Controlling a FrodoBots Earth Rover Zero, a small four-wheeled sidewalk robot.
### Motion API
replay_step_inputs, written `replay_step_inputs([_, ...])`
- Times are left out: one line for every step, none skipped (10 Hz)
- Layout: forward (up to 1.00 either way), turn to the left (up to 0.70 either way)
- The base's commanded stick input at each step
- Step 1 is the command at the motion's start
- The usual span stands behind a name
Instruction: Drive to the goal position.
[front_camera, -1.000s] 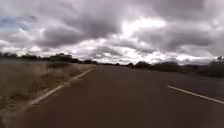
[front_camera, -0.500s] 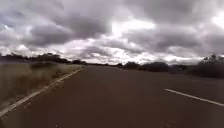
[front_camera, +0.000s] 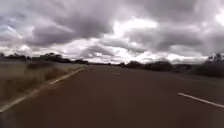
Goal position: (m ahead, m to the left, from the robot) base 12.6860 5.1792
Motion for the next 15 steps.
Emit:
replay_step_inputs([1.0, 0.04])
replay_step_inputs([1.0, 0.04])
replay_step_inputs([1.0, 0.04])
replay_step_inputs([1.0, 0.04])
replay_step_inputs([1.0, 0.04])
replay_step_inputs([1.0, 0.04])
replay_step_inputs([1.0, 0.04])
replay_step_inputs([1.0, 0.04])
replay_step_inputs([1.0, 0.04])
replay_step_inputs([1.0, 0.04])
replay_step_inputs([1.0, 0.04])
replay_step_inputs([1.0, 0.04])
replay_step_inputs([1.0, 0.04])
replay_step_inputs([1.0, 0.04])
replay_step_inputs([1.0, 0.04])
